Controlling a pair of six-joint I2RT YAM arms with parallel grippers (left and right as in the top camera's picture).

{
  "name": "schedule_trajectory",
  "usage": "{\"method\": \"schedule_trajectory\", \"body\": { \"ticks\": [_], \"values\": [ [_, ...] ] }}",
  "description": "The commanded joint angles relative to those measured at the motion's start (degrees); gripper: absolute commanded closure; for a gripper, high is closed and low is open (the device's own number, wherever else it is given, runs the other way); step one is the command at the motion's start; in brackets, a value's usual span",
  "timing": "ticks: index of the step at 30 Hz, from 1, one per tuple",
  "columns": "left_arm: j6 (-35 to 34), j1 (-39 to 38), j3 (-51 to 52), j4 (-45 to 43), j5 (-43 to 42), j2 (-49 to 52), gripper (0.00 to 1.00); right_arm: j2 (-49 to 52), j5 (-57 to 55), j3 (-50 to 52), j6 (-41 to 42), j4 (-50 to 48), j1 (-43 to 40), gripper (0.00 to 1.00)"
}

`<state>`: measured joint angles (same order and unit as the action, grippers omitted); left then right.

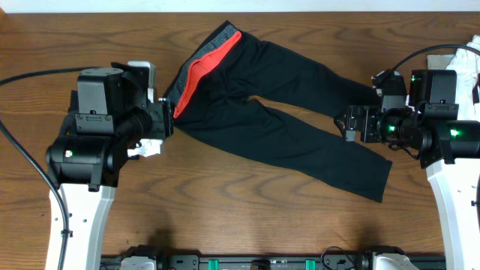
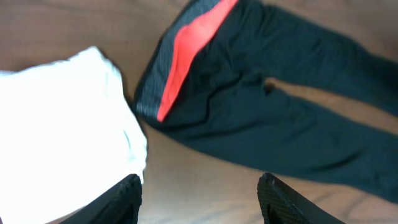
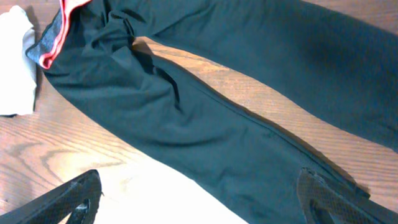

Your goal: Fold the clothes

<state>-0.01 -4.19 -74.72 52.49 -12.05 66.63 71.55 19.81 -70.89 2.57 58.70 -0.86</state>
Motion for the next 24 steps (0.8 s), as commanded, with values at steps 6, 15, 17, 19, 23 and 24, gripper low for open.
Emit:
{"method": "schedule_trajectory", "body": {
  "ticks": [6,15,17,19,23,24],
  "values": [
    [0.35,0.26,-0.2,2.75,0.09,0.74,0.38,-0.02,0.59,-0.66,-0.07,0.07,-0.24,0.01],
    [0.35,0.26,-0.04,3.04,0.09,2.99,0.38,-0.02,0.59,-0.66,-0.04,0.72,-0.24,0.01],
    [0.33,0.26,-0.04,2.99,0.09,3.41,0.38,-0.02,0.59,-0.66,-0.07,0.92,-0.24,0.01],
    [0.33,0.26,-0.04,2.95,0.09,3.76,0.38,-0.02,0.59,-0.66,-0.07,0.92,-0.24,0.01],
    [0.35,0.26,-0.04,2.95,0.09,4.11,0.38,-0.02,0.57,-0.66,-0.07,0.9,-0.24,0.01],
    [0.35,0.26,-0.04,2.97,0.09,4.11,0.38,-0.02,0.59,-0.66,-0.07,0.87,-0.24,0.01]
  ]
}}
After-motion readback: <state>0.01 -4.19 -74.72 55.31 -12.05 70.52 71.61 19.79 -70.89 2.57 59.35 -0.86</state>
